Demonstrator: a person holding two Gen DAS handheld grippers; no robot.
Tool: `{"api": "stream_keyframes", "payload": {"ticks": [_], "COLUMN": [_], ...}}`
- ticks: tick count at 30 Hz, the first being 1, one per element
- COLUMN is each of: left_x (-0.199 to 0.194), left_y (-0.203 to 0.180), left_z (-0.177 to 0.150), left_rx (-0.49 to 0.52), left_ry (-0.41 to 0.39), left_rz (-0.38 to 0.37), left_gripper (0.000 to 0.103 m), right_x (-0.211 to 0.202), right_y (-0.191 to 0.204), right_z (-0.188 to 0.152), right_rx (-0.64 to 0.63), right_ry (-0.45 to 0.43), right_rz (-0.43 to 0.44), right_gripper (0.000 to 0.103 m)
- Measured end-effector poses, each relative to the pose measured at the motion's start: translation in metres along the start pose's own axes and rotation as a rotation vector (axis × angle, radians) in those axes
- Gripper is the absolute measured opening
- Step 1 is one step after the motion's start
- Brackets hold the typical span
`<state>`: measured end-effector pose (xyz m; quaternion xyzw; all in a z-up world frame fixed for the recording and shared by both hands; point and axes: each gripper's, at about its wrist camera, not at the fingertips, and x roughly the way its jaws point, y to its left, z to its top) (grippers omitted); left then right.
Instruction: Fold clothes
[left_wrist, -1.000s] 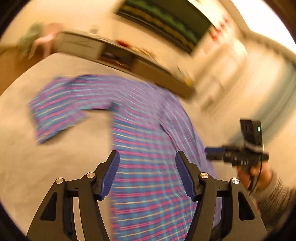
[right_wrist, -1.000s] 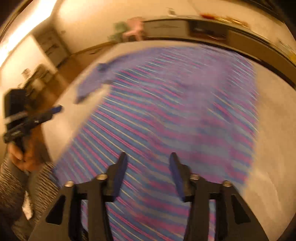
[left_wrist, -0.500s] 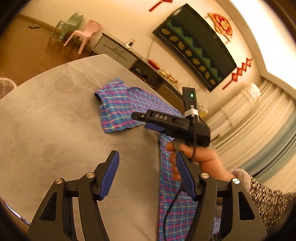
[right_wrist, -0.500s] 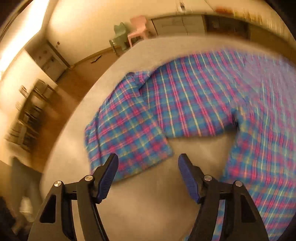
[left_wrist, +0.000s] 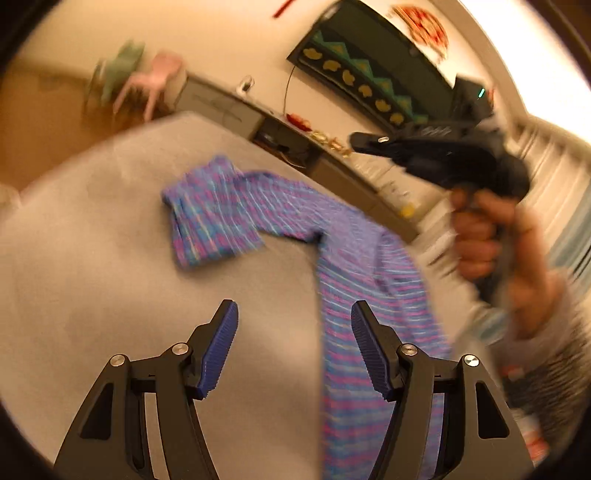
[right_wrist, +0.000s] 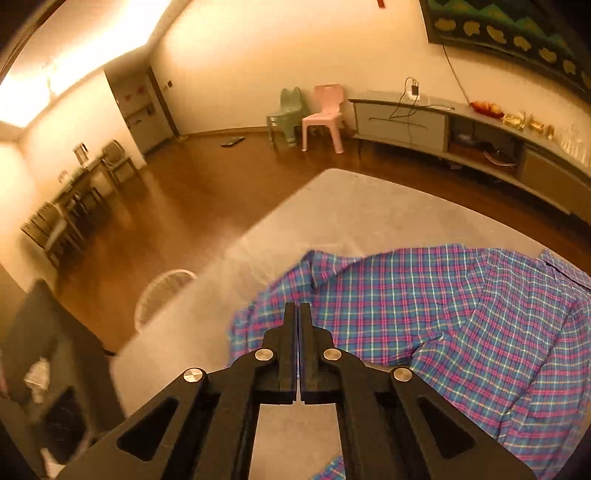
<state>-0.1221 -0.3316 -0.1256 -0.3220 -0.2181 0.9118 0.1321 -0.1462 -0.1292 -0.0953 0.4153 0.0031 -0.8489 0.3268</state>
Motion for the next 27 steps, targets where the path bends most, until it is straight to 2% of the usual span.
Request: {"api": "stream_keyframes", "payload": {"ticks": [1,3,6,9,10,11,12,13,15,16,18,20,24,27], "left_x": [0.012,0.041,0.082,0.117,0.122,0.122,0.123,0.123,0.111,0.103,0.089,0.074,0.065,0.059], "left_y": [-0.005,-0.008,0.002,0.016,0.018,0.023,0.027,0.032,0.042,0.051,0.066,0.081,0.069,0.059], "left_z": [0.010,0.023,0.037,0.042,0.043,0.046,0.050,0.054,0.060,0.063,0.064,0.061,0.048,0.039], "left_rx": [0.087,0.221,0.348,0.349,0.335,0.304,0.272,0.241,0.140,0.051,-0.117,-0.286,-0.299,-0.308], "left_ry": [0.016,0.087,0.178,0.275,0.298,0.296,0.293,0.290,0.236,0.213,0.167,0.108,0.087,0.072], "left_rz": [0.047,0.144,0.237,0.202,0.206,0.184,0.161,0.139,0.077,0.014,-0.111,-0.228,-0.239,-0.247], "left_gripper": [0.074,0.074,0.074,0.073,0.057,0.037,0.006,0.003,0.003,0.003,0.003,0.003,0.003,0.003], "right_x": [0.003,0.020,0.045,0.074,0.086,0.094,0.102,0.110,0.118,0.119,0.122,0.127,0.139,0.139], "right_y": [-0.005,-0.017,-0.036,-0.046,-0.049,-0.052,-0.055,-0.058,-0.063,-0.065,-0.066,-0.063,-0.048,-0.033], "right_z": [-0.001,-0.012,-0.040,-0.066,-0.070,-0.074,-0.077,-0.081,-0.082,-0.081,-0.079,-0.080,-0.081,-0.078], "right_rx": [0.022,0.070,0.152,0.209,0.221,0.234,0.252,0.279,0.339,0.375,0.449,0.521,0.598,0.596], "right_ry": [0.018,0.079,0.163,0.214,0.222,0.223,0.219,0.210,0.184,0.162,0.131,0.119,0.118,0.096], "right_rz": [0.029,0.071,0.114,0.133,0.133,0.134,0.138,0.148,0.179,0.197,0.254,0.337,0.431,0.466], "right_gripper": [0.003,0.006,0.028,0.029,0.031,0.034,0.042,0.051,0.064,0.068,0.073,0.074,0.075,0.075]}}
